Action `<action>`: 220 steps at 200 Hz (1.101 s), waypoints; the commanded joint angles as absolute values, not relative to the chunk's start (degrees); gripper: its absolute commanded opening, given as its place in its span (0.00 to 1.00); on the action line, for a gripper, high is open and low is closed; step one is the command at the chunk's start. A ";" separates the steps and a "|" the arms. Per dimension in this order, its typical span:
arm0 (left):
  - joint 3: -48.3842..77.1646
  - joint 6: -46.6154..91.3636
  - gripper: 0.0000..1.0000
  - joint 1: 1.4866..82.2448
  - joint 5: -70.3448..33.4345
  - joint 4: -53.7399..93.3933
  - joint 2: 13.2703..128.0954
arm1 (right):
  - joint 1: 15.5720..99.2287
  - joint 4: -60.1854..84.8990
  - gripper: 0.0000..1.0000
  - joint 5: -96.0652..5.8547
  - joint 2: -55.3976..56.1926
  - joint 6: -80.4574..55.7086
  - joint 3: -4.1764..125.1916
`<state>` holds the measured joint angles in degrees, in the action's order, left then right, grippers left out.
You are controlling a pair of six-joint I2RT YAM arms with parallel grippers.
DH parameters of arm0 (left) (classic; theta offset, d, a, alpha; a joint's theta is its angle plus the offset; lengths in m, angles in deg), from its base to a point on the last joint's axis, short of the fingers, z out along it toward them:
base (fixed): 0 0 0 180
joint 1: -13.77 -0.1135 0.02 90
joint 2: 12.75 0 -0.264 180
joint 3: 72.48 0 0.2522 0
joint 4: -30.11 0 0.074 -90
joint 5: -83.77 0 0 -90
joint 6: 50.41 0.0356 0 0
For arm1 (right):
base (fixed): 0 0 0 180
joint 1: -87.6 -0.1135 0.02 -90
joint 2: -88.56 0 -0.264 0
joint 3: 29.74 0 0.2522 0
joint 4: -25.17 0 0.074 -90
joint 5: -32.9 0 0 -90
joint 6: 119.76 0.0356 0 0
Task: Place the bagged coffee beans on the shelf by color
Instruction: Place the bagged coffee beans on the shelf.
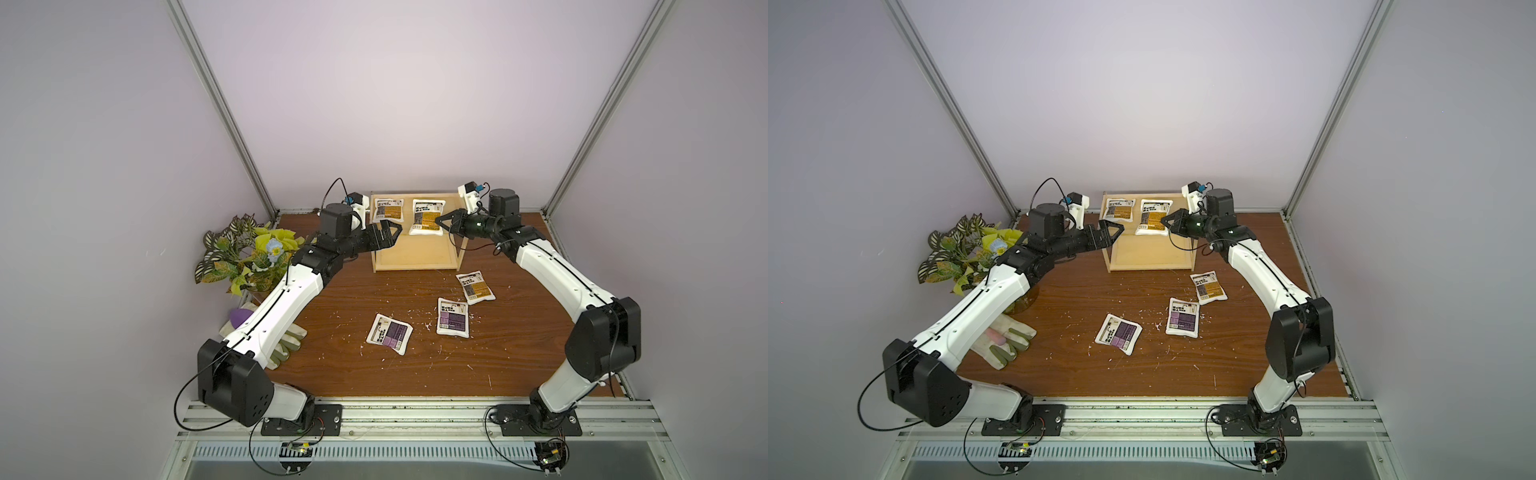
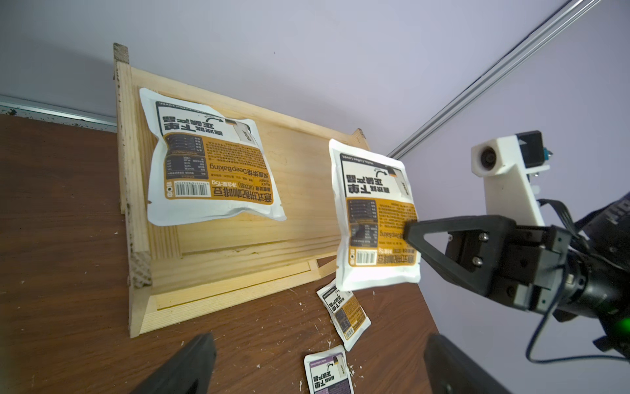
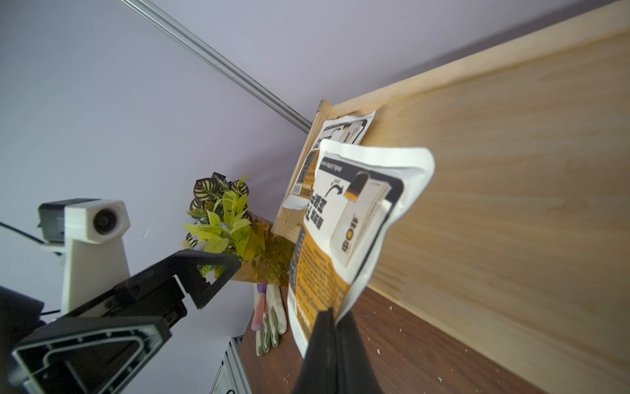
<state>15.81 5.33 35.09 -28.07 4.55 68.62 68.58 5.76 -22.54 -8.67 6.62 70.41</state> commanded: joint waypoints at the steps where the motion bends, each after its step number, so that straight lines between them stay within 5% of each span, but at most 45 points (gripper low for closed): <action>1: 16.67 6.29 1.00 34.51 -28.37 5.86 68.64 | 68.96 4.67 0.04 -21.38 -11.08 4.58 75.71; 140: 14.51 5.36 1.00 34.51 -28.56 7.26 67.36 | 69.25 -2.78 0.16 -22.92 -25.92 2.37 92.58; 193: 13.35 5.25 0.99 34.42 -28.59 8.00 66.36 | 69.32 -4.72 0.39 -24.73 -28.99 2.23 97.22; 220: 13.02 5.23 0.99 34.46 -28.46 8.21 66.05 | 69.38 -4.94 0.43 -25.68 -29.00 2.42 97.75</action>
